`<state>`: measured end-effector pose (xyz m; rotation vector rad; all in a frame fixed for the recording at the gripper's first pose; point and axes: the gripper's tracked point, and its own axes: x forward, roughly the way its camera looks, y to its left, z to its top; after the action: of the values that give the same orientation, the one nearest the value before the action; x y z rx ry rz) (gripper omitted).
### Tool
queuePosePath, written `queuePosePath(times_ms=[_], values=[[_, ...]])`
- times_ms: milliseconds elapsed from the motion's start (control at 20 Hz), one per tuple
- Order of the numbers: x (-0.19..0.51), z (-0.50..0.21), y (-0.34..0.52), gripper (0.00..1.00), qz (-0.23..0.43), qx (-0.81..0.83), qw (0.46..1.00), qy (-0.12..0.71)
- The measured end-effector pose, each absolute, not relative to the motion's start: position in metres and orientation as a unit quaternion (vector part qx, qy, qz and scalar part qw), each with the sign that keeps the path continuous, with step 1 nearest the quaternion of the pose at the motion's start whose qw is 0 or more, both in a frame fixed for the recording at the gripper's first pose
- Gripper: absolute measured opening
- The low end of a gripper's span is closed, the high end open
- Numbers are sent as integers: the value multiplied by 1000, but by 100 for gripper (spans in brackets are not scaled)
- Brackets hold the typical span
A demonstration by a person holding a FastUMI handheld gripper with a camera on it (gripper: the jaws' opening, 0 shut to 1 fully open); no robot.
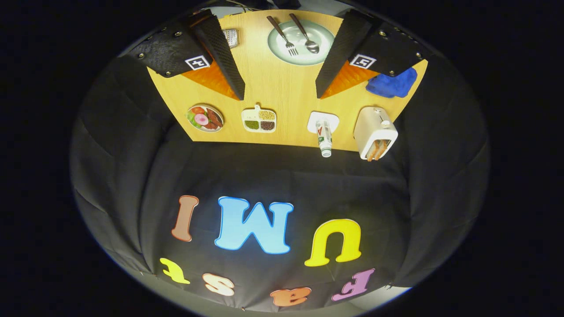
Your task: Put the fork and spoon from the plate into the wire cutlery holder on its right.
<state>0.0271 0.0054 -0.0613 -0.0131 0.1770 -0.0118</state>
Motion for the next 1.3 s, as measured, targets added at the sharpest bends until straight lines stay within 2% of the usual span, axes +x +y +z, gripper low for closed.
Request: queuePosePath(times_ms=[400, 850, 1000, 1050, 1300], values=[[51, -166, 14, 99, -7, -8, 976, 217], [62, -295, 12, 99, -9, -107, 913, 393], [62, -317, 12, 98, -1, -140, 893, 428], [64, -327, 13, 93, 3, -147, 888, 436], [69, -357, 11, 91, 12, -180, 862, 474]])
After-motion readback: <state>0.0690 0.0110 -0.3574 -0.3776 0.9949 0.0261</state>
